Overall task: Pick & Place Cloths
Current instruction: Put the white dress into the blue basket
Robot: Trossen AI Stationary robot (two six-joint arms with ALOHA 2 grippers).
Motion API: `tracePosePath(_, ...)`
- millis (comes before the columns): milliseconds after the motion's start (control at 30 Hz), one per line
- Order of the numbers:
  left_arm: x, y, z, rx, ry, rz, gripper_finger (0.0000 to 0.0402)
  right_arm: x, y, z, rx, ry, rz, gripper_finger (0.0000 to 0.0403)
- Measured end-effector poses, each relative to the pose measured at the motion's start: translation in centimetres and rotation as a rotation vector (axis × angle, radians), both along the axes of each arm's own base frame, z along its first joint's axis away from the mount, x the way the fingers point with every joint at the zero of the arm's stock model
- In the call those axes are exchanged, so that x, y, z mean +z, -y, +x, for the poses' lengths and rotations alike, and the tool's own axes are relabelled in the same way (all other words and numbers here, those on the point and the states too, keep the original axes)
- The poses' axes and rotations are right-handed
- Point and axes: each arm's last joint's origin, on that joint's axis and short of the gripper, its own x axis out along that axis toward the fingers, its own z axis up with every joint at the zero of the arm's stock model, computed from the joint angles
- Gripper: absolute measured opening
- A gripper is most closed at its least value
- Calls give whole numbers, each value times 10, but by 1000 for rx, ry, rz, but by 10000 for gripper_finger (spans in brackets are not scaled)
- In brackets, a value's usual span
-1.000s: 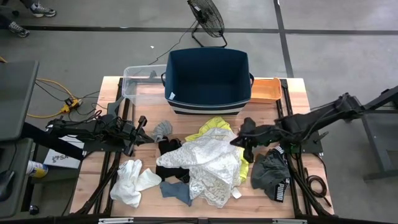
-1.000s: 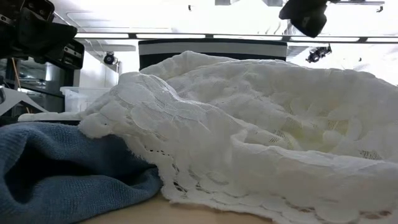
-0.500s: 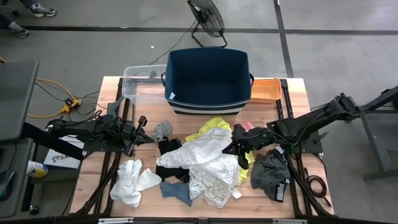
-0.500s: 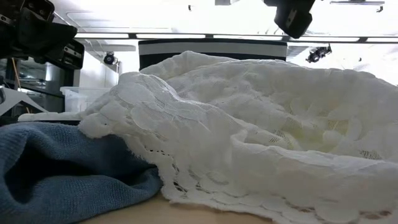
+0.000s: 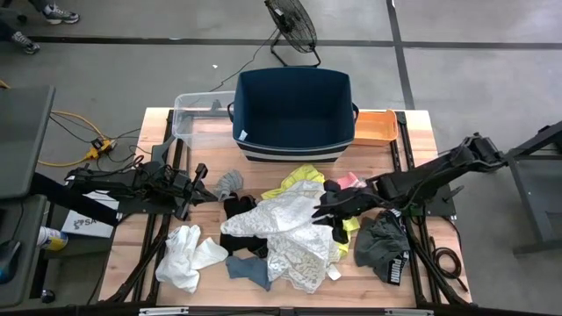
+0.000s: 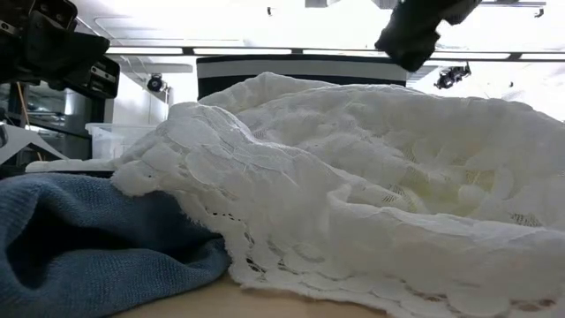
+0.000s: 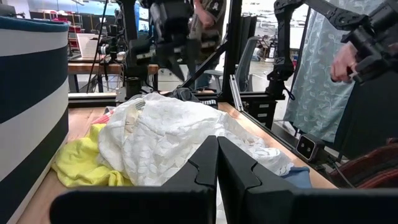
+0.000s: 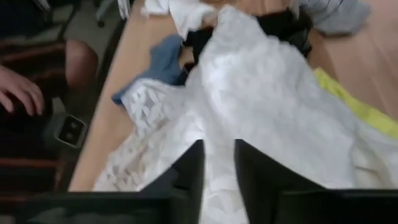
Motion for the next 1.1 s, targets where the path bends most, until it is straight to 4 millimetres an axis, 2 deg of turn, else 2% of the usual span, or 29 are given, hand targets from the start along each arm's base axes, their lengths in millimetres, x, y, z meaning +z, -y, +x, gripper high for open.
tracePosePath(167,0,0,0,0,0,0,1,-19,-4,11,6,-53,-25,211)
tracePosePath(300,0,0,0,0,0,0,1,-25,-6,18,46,-27,-69,292)
tracePosePath(400,0,0,0,0,0,0,1,-28,-6,21,52,-10,-104,340)
tracePosePath(500,0,0,0,0,0,0,1,-33,-6,24,45,-18,-145,371)
tracePosePath(633,0,0,0,0,0,0,1,-50,-8,29,58,-69,-186,385)
tracePosePath(833,0,0,0,0,0,0,1,-76,-13,38,79,-103,-332,378)
tracePosePath(967,0,0,0,0,0,0,1,-80,-13,42,78,-82,-368,367)
tracePosePath(1100,0,0,0,0,0,0,1,-77,-12,44,26,-48,-405,338)
